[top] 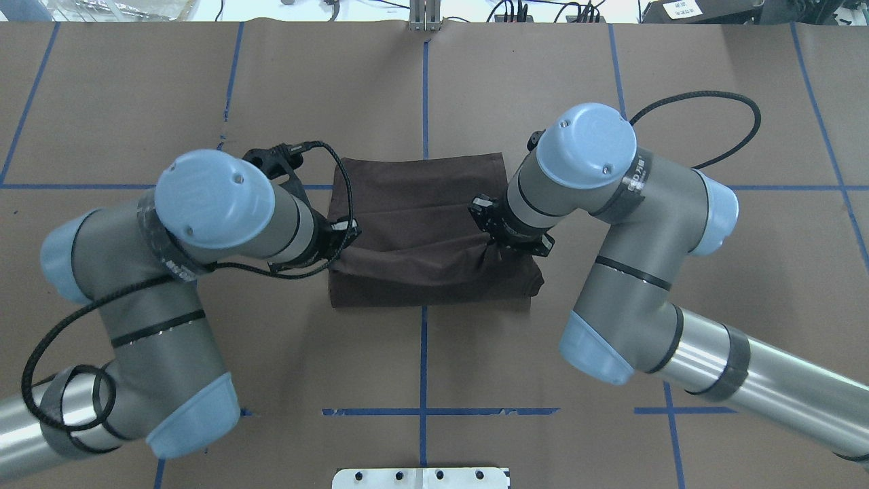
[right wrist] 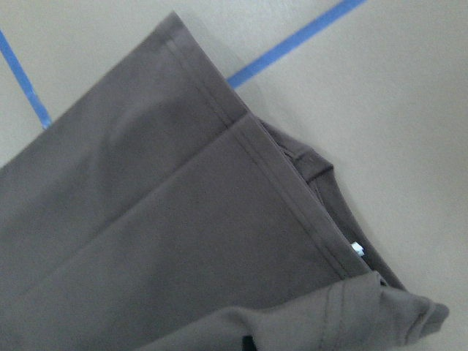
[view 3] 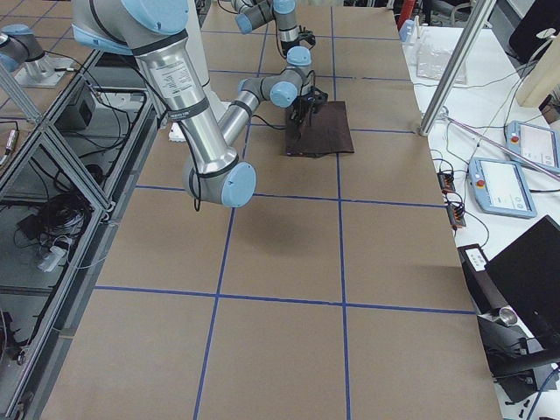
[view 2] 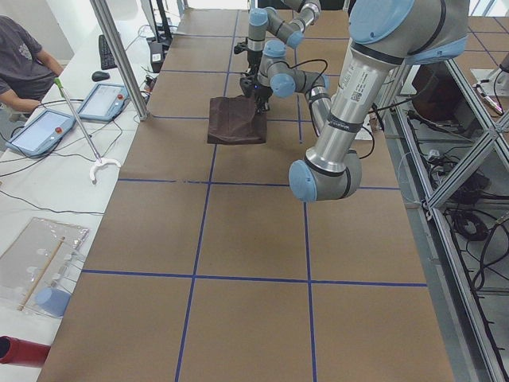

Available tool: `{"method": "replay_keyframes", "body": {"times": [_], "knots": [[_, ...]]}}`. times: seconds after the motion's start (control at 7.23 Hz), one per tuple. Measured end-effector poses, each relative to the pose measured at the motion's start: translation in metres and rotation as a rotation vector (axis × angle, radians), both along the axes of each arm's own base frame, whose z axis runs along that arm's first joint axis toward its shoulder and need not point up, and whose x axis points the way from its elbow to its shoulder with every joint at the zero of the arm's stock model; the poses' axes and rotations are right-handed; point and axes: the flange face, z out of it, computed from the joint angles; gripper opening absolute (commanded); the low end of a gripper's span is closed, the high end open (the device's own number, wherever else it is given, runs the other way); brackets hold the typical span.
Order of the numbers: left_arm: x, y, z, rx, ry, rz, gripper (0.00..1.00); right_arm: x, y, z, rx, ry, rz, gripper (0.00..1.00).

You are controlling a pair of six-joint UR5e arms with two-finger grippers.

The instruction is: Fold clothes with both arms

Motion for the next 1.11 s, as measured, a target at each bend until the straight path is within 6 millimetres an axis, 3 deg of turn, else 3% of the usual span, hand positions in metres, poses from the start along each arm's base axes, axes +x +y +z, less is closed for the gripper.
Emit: {"method": "replay_keyframes", "body": {"times": [0.14,0.28,0.41,0.55,0.83,1.11], "knots": [[0.0,-0.035,0.002,0.017,-0.009,-0.024,0.0,-0.009,-0.037,0.003,-0.008,-0.009,0.021,0.0],[0.007,-0.067,0.004,0.031,-0.01,-0.045,0.0,-0.022,-0.077,0.005,-0.018,-0.015,0.041,0.3],[0.021,-0.104,0.013,0.043,-0.002,-0.074,0.73,-0.031,-0.115,0.006,-0.028,-0.007,0.057,0.99],[0.026,-0.147,0.03,0.059,-0.003,-0.108,1.0,-0.034,-0.146,0.011,-0.019,0.003,0.066,1.0],[-0.001,-0.212,0.056,0.155,-0.054,-0.116,1.0,-0.025,-0.193,0.028,0.051,0.037,0.051,1.0],[-0.021,-0.234,0.066,0.208,-0.092,-0.094,1.0,0.0,-0.222,0.044,0.067,0.055,0.042,1.0]]}}
